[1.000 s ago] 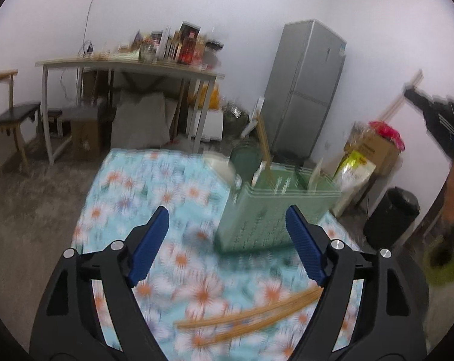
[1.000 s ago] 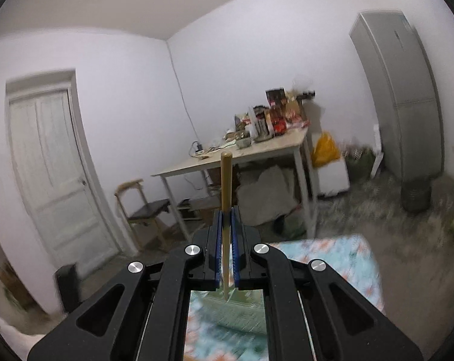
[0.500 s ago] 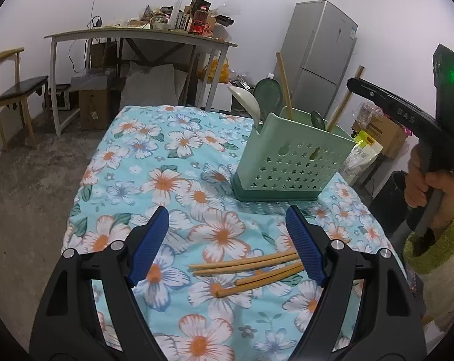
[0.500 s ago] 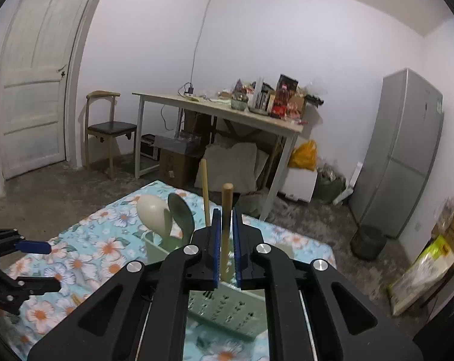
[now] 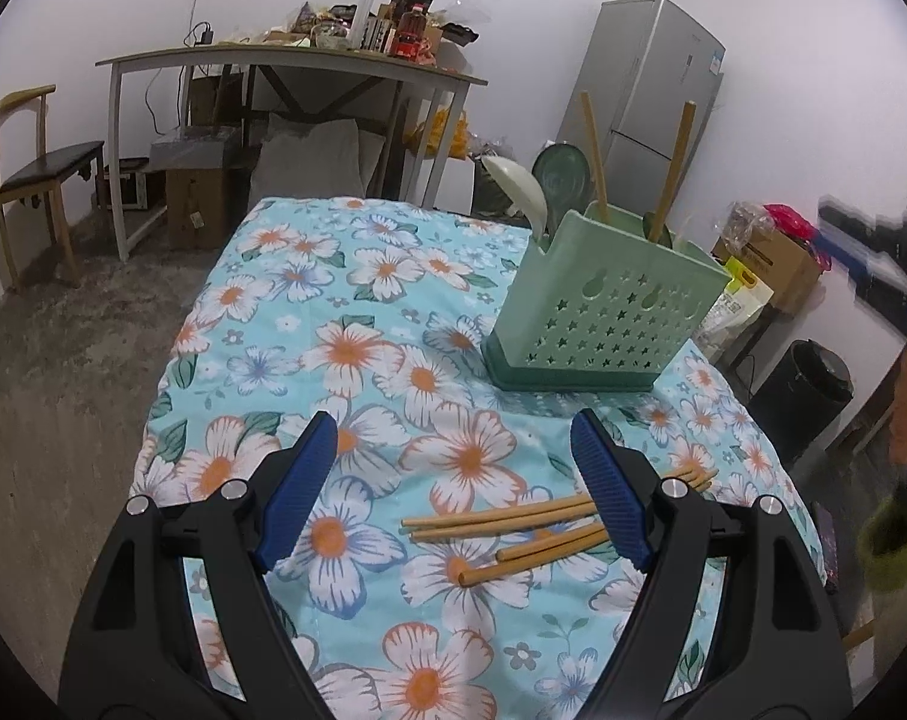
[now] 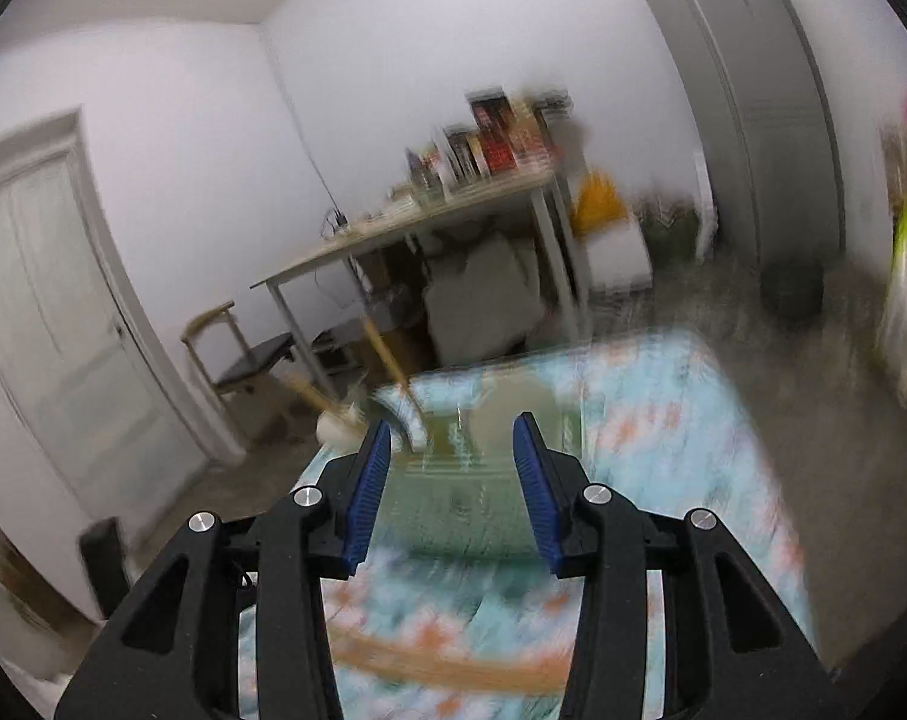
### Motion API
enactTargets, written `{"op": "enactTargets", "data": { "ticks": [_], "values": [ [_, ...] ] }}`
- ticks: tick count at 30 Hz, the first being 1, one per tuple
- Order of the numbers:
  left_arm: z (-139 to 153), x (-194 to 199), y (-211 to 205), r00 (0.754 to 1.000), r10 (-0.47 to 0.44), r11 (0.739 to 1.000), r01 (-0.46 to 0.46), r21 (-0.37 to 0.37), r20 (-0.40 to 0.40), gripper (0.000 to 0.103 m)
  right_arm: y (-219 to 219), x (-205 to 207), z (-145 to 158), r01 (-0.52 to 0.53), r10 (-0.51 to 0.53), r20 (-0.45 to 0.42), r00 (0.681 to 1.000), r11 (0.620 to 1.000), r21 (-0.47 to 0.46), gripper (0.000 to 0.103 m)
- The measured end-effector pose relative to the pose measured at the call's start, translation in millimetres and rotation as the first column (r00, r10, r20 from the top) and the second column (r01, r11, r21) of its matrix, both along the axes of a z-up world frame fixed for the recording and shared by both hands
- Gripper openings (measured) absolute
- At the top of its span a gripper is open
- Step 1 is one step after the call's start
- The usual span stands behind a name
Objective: Organize utensils
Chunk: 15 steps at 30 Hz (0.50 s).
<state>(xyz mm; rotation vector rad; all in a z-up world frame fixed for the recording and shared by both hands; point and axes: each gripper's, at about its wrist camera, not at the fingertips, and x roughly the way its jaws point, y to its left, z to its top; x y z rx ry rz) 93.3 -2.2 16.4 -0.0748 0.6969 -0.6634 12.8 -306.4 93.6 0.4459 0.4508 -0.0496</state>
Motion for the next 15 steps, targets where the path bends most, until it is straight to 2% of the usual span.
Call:
{"op": "enactTargets", "data": {
  "ticks": [3, 4, 5, 7, 9, 11, 14, 15],
  "values": [
    [-6.1, -1.0, -3.5, 1.0, -0.012, 1.0, 0.012, 0.005, -0.009, 0.076, -7.3, -7.9, -57.9, -0.006, 0.037, -0.132, 0.991, 0.974, 0.225, 0.042],
    [-8.8, -1.4, -5.0, 1.0, -0.014, 1.0, 0.015, 0.01, -0.013, 0.076, -6.1, -7.9, -72.5, 0.001, 0.044, -0.164, 0.986, 0.964, 0.267, 0.042],
    [-12.3, -1.3, -7.4, 1.0, -0.016, 1.0, 0.016, 0.02, -0.022, 0.076, -5.5, -12.0, -98.7, 0.022, 0.059, -0.221, 0.973, 0.938, 0.345, 0.042],
    [-19.0, -0.7, -11.8, 0.999, -0.021, 0.999, 0.023, 0.035, -0.045, 0.076, -3.4, -17.7, -132.1, 0.057, 0.083, -0.284, 0.955, 0.89, 0.453, 0.042],
    [-23.9, -0.6, -15.4, 0.998, -0.026, 0.998, 0.029, 0.05, -0.061, 0.076, -1.5, -22.2, -158.1, 0.089, 0.104, -0.31, 0.945, 0.83, 0.55, 0.042],
    [-27.6, -1.4, -18.2, 0.997, -0.032, 0.997, 0.036, 0.064, -0.068, 0.076, 0.9, -23.7, -180.0, 0.124, 0.116, -0.33, 0.937, 0.772, 0.623, 0.042],
    [-29.6, -3.0, -18.0, 0.996, -0.037, 0.997, 0.042, 0.059, -0.077, 0.076, 2.7, -18.7, -200.0, 0.16, 0.118, -0.342, 0.932, 0.713, 0.683, 0.042],
    [-30.1, -3.8, -17.8, 0.996, -0.038, 0.998, 0.043, 0.055, -0.082, 0.076, 2.2, -16.6, -204.3, 0.17, 0.11, -0.341, 0.933, 0.703, 0.691, 0.036]
  ]
}}
